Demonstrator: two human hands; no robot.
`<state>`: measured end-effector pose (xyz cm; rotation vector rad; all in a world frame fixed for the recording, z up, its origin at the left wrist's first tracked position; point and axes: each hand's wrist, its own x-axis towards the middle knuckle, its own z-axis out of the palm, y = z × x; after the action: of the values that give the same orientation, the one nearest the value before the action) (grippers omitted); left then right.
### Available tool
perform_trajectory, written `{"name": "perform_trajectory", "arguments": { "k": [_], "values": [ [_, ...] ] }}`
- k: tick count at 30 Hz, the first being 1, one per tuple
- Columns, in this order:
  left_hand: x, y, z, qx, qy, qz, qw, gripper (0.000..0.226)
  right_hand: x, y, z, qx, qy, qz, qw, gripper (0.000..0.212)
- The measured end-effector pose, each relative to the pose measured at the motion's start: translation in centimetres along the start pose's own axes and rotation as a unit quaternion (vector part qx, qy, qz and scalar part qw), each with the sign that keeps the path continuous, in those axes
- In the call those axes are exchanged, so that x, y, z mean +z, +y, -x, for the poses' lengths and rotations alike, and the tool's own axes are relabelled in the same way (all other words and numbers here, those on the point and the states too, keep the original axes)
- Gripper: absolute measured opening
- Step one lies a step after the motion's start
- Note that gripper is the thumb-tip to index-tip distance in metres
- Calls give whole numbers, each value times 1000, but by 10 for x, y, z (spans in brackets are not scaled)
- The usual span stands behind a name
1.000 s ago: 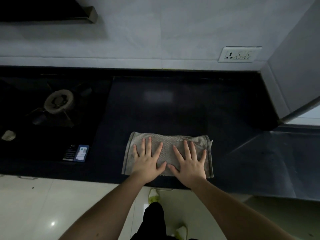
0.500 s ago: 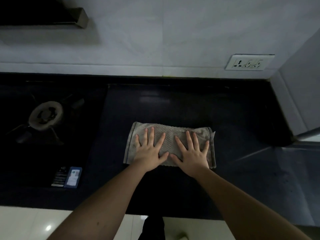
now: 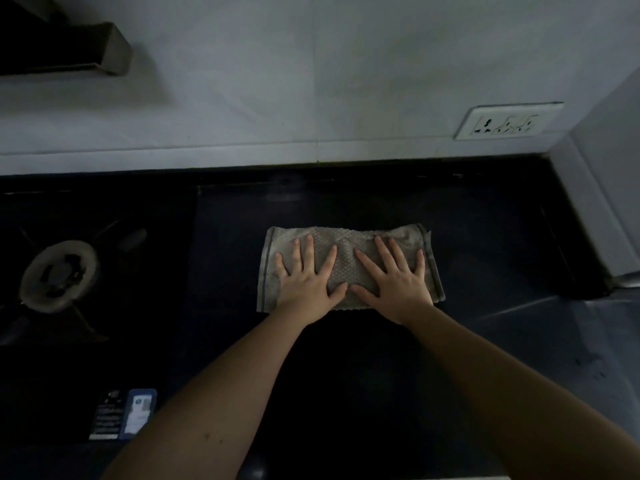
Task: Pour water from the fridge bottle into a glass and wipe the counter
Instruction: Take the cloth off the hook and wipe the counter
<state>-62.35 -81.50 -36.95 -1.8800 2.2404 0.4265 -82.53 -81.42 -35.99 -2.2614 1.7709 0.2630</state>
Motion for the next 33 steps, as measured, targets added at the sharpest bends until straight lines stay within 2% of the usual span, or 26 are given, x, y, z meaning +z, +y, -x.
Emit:
{"name": "perform_trajectory", "arguments": {
  "k": [8, 14, 27, 33],
  "values": [
    [-1, 5, -2, -13, -9, -5, 1000, 78, 1, 9, 5, 7, 6, -18, 1000, 77],
    [5, 47, -1, 5, -12, -7, 1000, 79, 6, 43, 36, 42, 2, -24, 999, 76],
    [36, 174, 67, 113, -16, -13, 993, 77, 41, 117, 184, 150, -13, -56, 987, 72],
    [50, 200, 106, 139, -7, -25, 990, 75, 53, 122, 235, 185, -19, -69, 980, 74]
  ]
}}
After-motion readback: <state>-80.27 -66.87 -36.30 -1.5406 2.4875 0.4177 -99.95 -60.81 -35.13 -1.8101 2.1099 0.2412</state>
